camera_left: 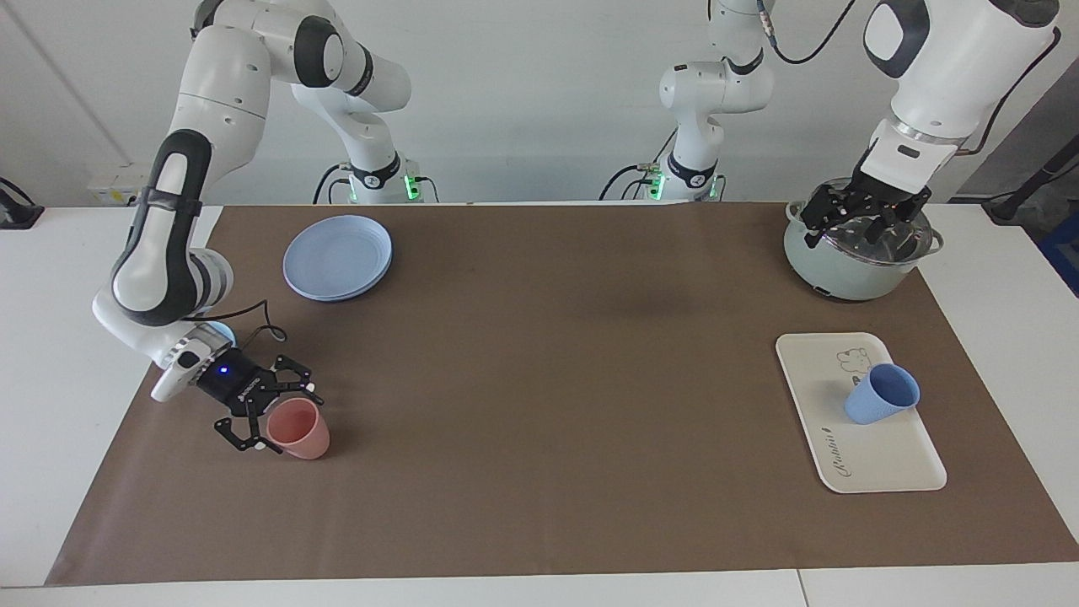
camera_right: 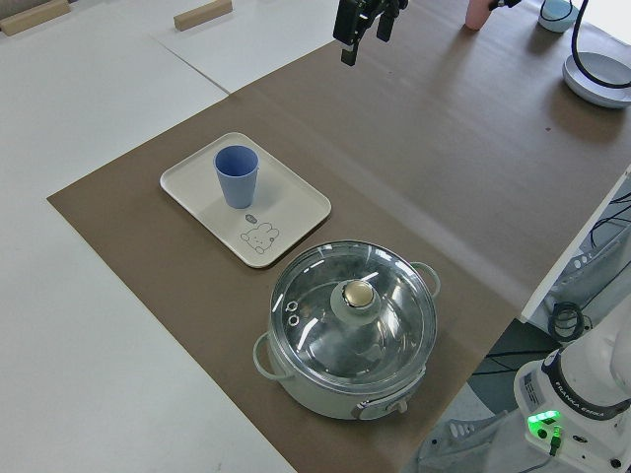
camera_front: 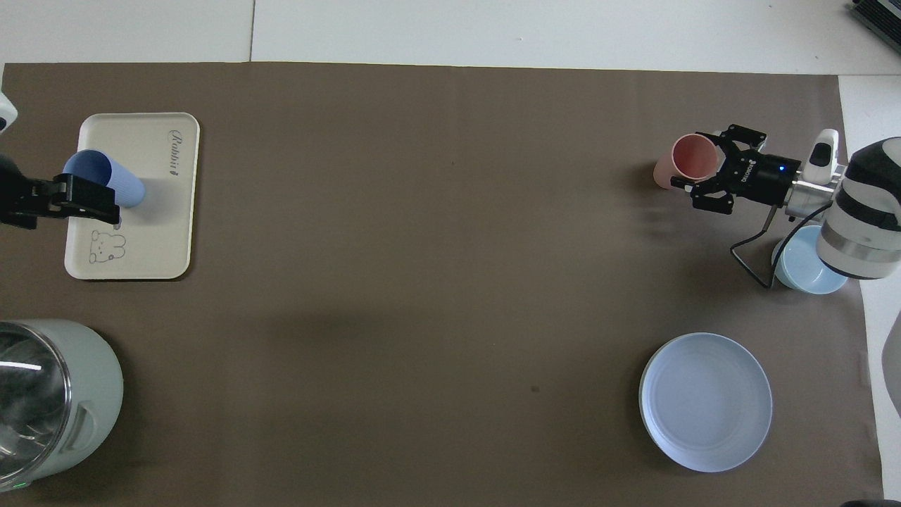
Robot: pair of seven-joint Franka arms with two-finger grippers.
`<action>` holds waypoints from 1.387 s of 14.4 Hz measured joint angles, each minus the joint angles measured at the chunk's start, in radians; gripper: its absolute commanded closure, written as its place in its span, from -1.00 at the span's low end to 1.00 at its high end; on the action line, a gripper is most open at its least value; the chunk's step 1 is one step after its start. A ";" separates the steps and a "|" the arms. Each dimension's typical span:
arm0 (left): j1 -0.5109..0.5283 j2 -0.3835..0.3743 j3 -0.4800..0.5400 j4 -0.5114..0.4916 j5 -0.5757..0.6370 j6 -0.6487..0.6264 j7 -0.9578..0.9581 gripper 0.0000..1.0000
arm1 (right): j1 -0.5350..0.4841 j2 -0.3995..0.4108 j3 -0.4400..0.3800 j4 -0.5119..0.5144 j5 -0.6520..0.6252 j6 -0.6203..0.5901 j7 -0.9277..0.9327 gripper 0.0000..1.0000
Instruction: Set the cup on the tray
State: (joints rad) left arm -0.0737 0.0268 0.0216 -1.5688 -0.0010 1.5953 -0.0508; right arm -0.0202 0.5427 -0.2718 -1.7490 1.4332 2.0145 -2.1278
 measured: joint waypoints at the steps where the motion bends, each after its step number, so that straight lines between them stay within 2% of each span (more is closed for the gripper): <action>1: 0.000 0.004 0.000 0.000 0.000 -0.001 0.000 -1.00 | 0.000 -0.007 -0.002 0.006 0.000 -0.001 0.000 -0.99; 5: -0.015 0.004 -0.002 0.001 0.000 -0.001 0.002 -1.00 | 0.000 -0.081 -0.011 0.017 -0.030 -0.003 0.062 -1.00; 10: -0.030 0.003 0.000 0.001 0.000 -0.002 0.003 -1.00 | 0.010 -0.245 0.001 0.045 -0.262 0.000 0.472 -1.00; 13: -0.054 0.003 0.022 0.001 0.000 -0.002 0.003 -1.00 | 0.015 -0.292 0.019 0.051 -0.369 0.035 0.667 -1.00; 15: -0.054 0.002 0.026 0.001 0.000 -0.003 0.003 -1.00 | 0.014 -0.320 0.059 0.061 -0.513 0.098 0.836 -1.00; 17: -0.053 0.002 0.031 0.001 0.000 -0.005 0.003 -1.00 | 0.016 -0.356 0.114 0.067 -0.710 0.160 1.057 -1.00; 20: -0.053 0.002 0.035 0.001 0.000 -0.006 0.013 -1.00 | 0.020 -0.396 0.171 0.068 -0.992 0.193 1.389 -1.00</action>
State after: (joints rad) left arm -0.1263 0.0285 0.0561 -1.5681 -0.0010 1.5898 -0.0373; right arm -0.0003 0.1467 -0.1011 -1.6811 0.4407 2.2076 -0.7391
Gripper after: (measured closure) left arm 0.000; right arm 0.000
